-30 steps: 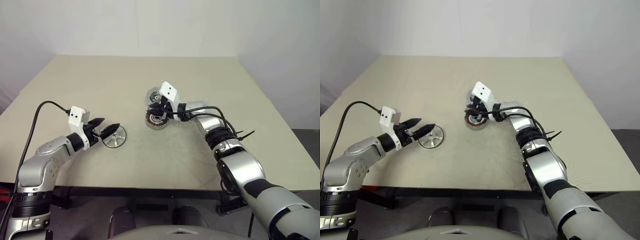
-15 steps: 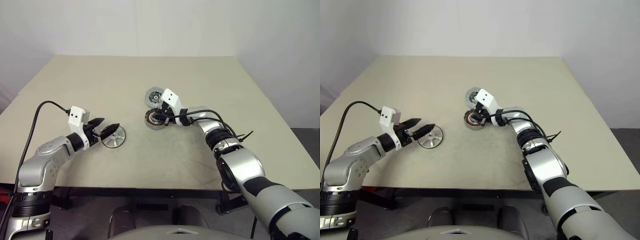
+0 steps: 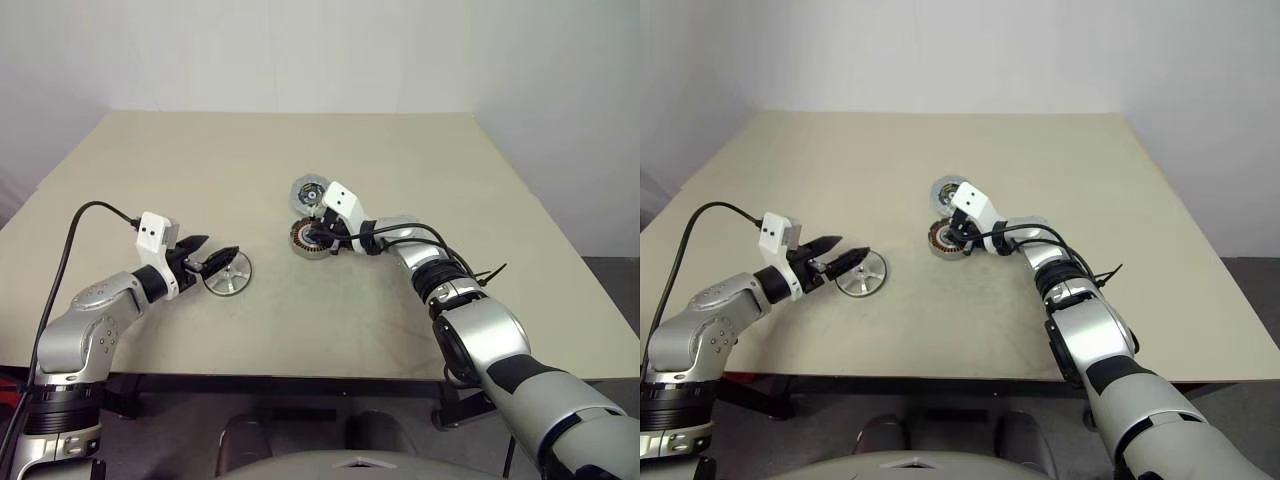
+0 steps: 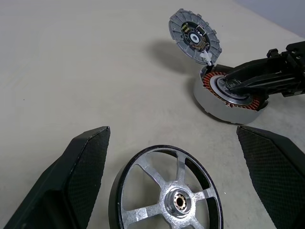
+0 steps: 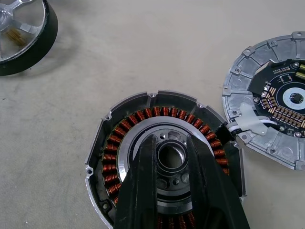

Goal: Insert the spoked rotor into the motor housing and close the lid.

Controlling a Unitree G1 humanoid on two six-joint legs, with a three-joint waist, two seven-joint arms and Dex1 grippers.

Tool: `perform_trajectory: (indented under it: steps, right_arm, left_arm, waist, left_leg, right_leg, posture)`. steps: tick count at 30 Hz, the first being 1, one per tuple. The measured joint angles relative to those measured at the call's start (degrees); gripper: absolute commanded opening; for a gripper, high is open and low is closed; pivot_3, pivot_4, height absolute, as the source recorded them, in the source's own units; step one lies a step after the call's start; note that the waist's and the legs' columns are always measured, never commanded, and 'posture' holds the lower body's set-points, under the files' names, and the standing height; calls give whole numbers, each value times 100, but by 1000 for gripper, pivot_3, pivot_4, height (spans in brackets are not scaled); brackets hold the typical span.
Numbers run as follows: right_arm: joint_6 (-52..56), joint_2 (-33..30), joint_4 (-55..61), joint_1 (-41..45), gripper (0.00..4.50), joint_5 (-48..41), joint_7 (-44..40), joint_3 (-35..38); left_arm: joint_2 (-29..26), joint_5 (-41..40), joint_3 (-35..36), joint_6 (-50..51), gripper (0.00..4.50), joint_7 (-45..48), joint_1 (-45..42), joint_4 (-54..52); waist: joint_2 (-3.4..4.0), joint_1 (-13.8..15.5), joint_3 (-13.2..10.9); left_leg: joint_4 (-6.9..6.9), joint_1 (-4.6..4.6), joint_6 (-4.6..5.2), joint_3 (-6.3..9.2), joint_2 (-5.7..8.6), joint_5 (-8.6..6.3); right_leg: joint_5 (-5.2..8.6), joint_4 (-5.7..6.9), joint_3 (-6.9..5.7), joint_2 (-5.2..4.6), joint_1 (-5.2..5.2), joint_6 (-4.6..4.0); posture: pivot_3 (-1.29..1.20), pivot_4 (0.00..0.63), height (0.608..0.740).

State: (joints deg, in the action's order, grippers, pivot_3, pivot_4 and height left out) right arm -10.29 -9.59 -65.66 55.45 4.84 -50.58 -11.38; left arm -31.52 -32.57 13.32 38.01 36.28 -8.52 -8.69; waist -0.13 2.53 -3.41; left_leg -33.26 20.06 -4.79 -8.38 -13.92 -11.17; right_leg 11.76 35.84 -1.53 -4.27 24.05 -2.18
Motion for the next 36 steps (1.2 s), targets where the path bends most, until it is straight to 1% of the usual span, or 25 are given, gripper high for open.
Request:
perform_trajectory:
  steps: [4,6,8,9,14,21,24,25,27,29,36]
  right_arm:
    - [12,0,-4,1,569,11,-8,6]
    - [73,-3,-4,3,1301,10,-85,32]
    - [101,-10,-3,7,1806,7,-165,57]
    - [95,-14,-2,7,2162,8,-196,60]
    - [69,-13,3,2,2162,30,-307,58]
    - [93,40,3,4,2162,-12,-245,194]
    - [105,89,2,12,1597,-59,-119,298]
    - [105,95,3,17,1192,-62,-83,343]
    - [105,95,2,21,539,-62,-60,378]
    - [106,95,1,21,34,-59,-45,392]
    - [146,70,-161,21,34,33,162,384]
  left_arm:
    - [0,0,0,-1,4500,0,0,0]
    - [0,0,0,-2,4500,0,0,0]
    - [0,1,0,-2,4500,0,0,0]
    - [0,1,0,-2,4500,0,0,0]
    - [0,1,0,-3,4500,-2,0,0]
    - [0,2,0,-3,4500,-7,1,0]
    - [0,3,0,-4,4500,-9,1,0]
    - [0,6,0,-6,4500,-10,1,0]
    - [1,13,0,-8,4500,-10,2,2]
    - [0,16,0,-8,4500,-10,3,2]
    - [0,24,0,-10,4500,-11,3,7]
  waist:
    - [0,0,0]
    - [0,0,0]
    - [-1,1,1]
    - [-1,1,1]
    - [-1,1,1]
    - [0,1,0]
    - [0,1,0]
    - [0,1,0]
    - [0,1,0]
    - [0,2,0]
    - [0,1,0]
  left_leg:
    - [-1,-1,0,0,0,0]
    - [-2,-1,0,0,0,0]
    - [-2,-1,0,0,0,0]
    - [-2,0,0,0,0,0]
    - [-2,-1,0,0,0,0]
    - [-2,0,0,0,-1,0]
    - [-3,0,0,0,-1,0]
    - [-3,0,0,0,-1,0]
    - [-3,0,0,0,-1,0]
    - [-3,0,0,0,-1,0]
    - [-3,-1,0,0,-1,0]
  right_leg:
    - [0,1,0,0,0,0]
    - [0,1,0,0,-1,0]
    - [0,1,0,0,-1,0]
    - [0,1,0,0,-2,0]
    - [0,2,0,0,-2,0]
    - [0,1,0,0,-1,0]
    - [0,1,0,0,-1,0]
    - [0,1,0,0,-1,0]
    - [0,1,0,0,-1,0]
    - [0,1,0,0,-1,0]
    - [0,1,-1,0,-1,0]
  posture:
    - [0,0,740]
    - [0,0,740]
    - [0,0,740]
    - [0,0,740]
    - [0,0,740]
    - [0,0,740]
    - [0,0,740]
    - [0,0,740]
    - [0,0,740]
    - [0,0,740]
    - [0,0,740]
